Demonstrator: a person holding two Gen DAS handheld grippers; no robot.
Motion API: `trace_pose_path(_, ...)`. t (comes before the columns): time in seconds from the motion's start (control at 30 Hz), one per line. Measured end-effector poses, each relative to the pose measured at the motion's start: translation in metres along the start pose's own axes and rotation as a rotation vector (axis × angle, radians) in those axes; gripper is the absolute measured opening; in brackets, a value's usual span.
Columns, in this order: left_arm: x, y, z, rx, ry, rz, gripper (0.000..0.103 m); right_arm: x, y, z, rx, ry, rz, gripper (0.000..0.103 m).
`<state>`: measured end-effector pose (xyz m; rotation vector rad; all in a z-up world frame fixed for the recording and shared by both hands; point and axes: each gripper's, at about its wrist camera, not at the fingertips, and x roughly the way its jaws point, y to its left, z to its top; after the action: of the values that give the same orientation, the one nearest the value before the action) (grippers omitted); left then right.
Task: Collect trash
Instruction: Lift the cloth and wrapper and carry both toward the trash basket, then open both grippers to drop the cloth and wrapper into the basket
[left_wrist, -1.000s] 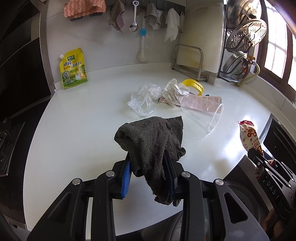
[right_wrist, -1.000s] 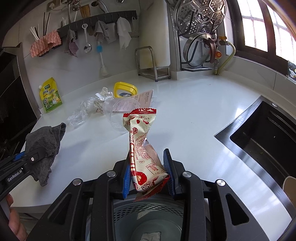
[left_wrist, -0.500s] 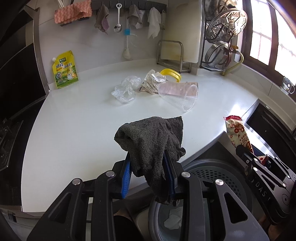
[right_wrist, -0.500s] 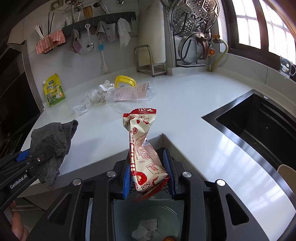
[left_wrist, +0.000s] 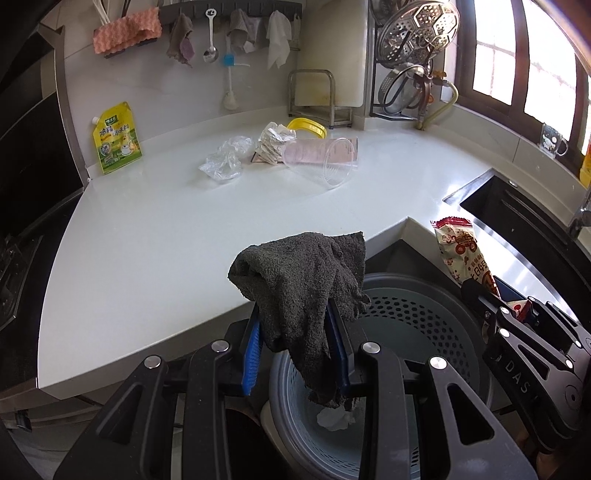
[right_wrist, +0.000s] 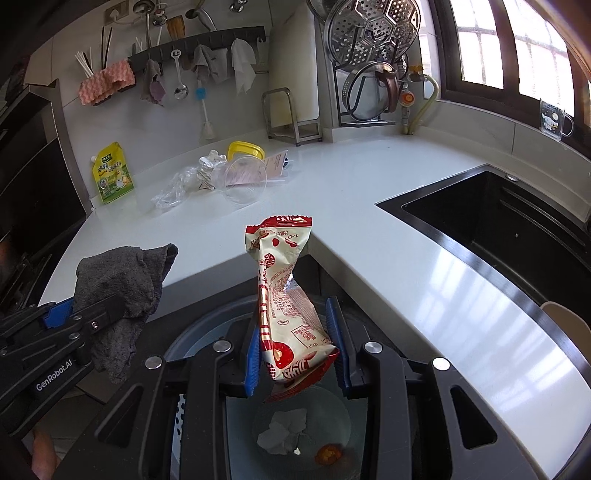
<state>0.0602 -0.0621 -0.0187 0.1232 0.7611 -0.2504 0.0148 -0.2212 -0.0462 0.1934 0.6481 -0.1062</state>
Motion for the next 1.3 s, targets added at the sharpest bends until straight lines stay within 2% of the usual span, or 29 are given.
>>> trace_pose_path(0.47, -0.002, -0.017, -0.031, 0.028, 0.041, -0.041, 0.031, -0.018, -0.008, -0.033, 0.002, 0.055, 0.012, 0.031)
trace_pose_path(1.3, 0.024, -0.022, -0.053, 0.047, 0.143, -0.073, 0.032, 0.008, -0.017, -0.062, 0.028, 0.181, 0.039, 0.032)
